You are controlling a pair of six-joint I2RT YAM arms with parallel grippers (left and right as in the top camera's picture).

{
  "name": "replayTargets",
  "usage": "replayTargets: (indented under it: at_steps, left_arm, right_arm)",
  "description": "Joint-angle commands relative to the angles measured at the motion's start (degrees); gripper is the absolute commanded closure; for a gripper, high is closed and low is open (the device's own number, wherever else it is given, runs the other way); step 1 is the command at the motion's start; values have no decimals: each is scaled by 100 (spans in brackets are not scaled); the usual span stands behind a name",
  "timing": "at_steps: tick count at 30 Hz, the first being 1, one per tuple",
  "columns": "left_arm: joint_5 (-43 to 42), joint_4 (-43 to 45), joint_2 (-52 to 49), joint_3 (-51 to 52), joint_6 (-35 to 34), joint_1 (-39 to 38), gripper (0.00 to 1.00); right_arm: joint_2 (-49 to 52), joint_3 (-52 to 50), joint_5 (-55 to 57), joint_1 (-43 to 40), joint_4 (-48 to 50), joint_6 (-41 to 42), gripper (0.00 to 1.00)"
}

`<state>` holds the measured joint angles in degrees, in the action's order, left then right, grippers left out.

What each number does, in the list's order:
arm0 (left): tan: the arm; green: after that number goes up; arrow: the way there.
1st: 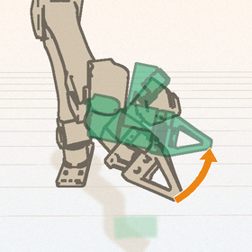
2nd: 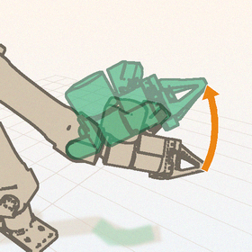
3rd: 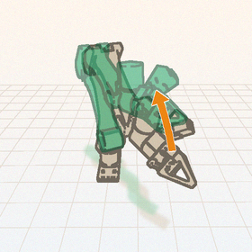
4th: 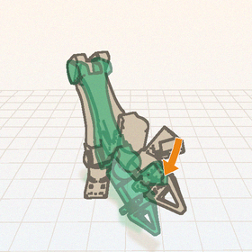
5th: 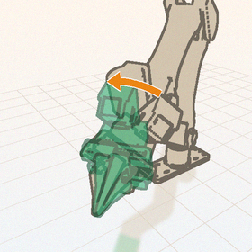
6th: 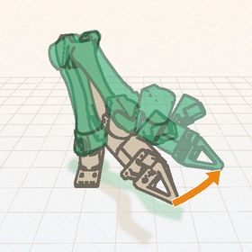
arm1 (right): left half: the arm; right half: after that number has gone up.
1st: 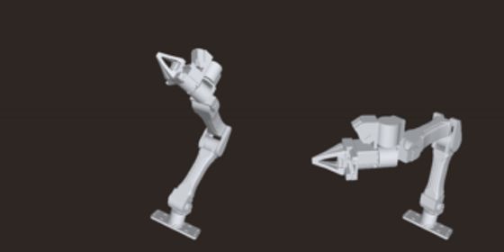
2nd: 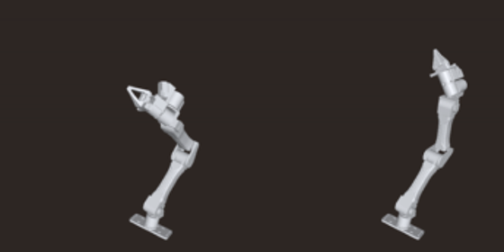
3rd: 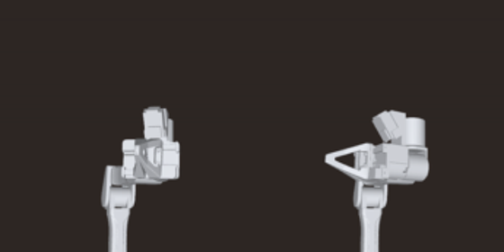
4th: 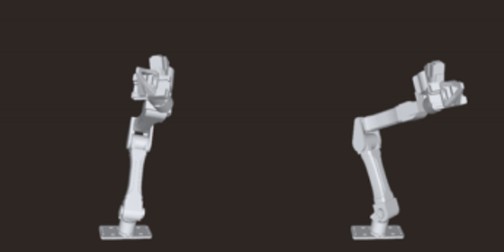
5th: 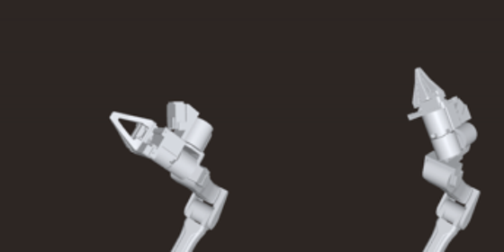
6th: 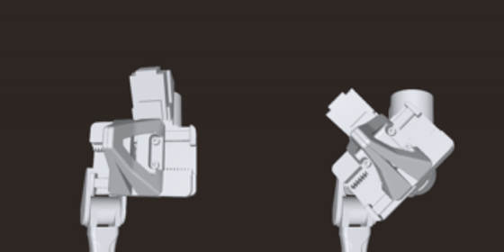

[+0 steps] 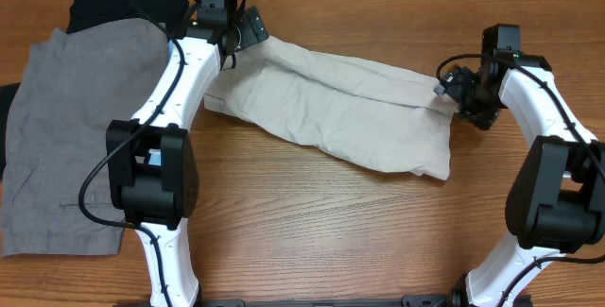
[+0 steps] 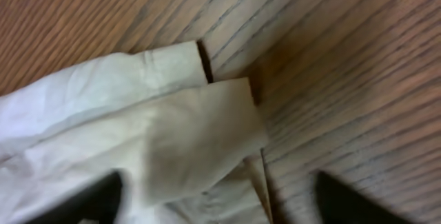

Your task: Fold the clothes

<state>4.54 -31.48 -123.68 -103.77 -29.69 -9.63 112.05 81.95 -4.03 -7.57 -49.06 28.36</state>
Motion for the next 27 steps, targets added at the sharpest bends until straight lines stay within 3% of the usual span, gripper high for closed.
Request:
replayTargets:
  at_steps: [1, 7, 12, 14, 16, 17, 19, 21, 27]
  left_arm:
    - [-289, -105, -24, -310, 693, 11, 0]
    - [-564, -1718, 245, -1626, 1272, 11, 0]
    - [-678, -3040, 317, -2905, 1687, 20, 0]
    - [-1088, -3351, 317, -3272, 2299, 17, 3]
    - [-1318, -3547, 315, -3331, 2662, -42, 34]
    - [-1325, -3641, 297, -3320, 2754, -81, 63]
    - [-1296, -3886, 229, -3215, 2973, -195, 87]
    - [-1296, -4044, 151, -2990, 3174, -317, 96]
    - [-1316, -3661, -170, -1969, 3707, -787, 96]
  right_arm:
    - [-101, 361, -164, -37, -92, -105, 0]
    - [-551, 1235, -442, 72, -940, -960, 1]
    - [-739, 1574, -614, 391, -1375, -1659, 15]
    - [-706, 1547, -492, 516, -1445, -1683, 22]
    - [-682, 1513, -444, 564, -1443, -1628, 30]
    - [-682, 1513, -444, 564, -1432, -1558, 32]
    - [-682, 1515, -450, 544, -1403, -1399, 33]
    - [-682, 1515, -496, 481, -1394, -1309, 34]
    - [-682, 1515, -549, 330, -1517, -1311, 34]
